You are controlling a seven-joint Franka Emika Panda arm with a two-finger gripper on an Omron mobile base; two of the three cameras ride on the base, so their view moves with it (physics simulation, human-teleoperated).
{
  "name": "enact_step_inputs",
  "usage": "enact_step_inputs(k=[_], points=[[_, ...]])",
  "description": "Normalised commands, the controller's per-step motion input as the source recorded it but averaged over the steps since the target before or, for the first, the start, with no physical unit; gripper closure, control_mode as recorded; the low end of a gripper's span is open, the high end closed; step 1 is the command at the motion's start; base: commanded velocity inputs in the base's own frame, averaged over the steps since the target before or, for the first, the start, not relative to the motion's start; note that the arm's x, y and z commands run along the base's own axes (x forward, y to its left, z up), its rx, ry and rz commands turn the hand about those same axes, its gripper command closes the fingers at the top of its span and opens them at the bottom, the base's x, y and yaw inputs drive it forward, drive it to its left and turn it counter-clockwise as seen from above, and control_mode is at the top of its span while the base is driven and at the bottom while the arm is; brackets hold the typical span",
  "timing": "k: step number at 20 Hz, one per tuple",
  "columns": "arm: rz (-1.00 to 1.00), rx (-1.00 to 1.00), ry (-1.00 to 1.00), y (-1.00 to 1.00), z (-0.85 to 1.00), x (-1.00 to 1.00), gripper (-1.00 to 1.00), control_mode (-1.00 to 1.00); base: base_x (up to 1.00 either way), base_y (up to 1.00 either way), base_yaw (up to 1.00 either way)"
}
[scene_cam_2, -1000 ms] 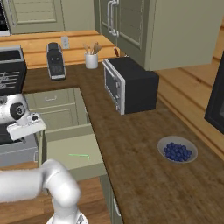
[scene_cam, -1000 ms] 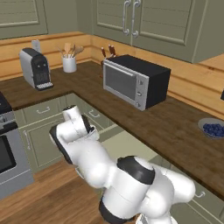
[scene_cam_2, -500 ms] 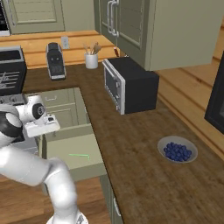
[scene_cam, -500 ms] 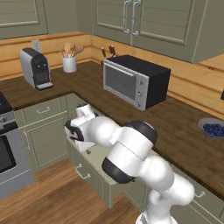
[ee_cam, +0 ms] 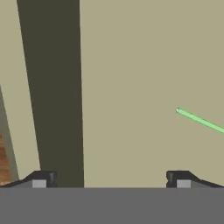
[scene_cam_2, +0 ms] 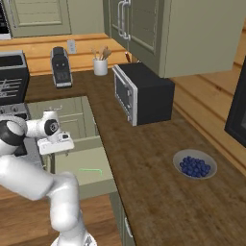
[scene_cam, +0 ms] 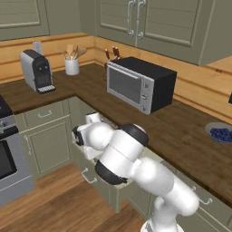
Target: Take a straw from the drawer in front and place it inside the glass cup on the dining counter.
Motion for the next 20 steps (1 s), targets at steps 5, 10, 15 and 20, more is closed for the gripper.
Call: enact_step_inputs(k=[5, 10, 15, 20], points=[[0.0, 0.08, 0.0, -0.12, -0.53, 0.15, -1.0, -1.0, 0.0, 0.0, 0.0], [0.0, 0.07, 0.0, 0.48, -0.87, -0.5, -1.0, -1.0, 0.0, 0.0, 0.0], [0.0, 0.02, 0.0, 0.97, -0.71, -0.9, -1.0, -1.0, 0.0, 0.0, 0.0], [0.0, 0.0, -0.11, 1.0, -0.41, -1.0, -1.0, -1.0, 0.0, 0.0, 0.0]])
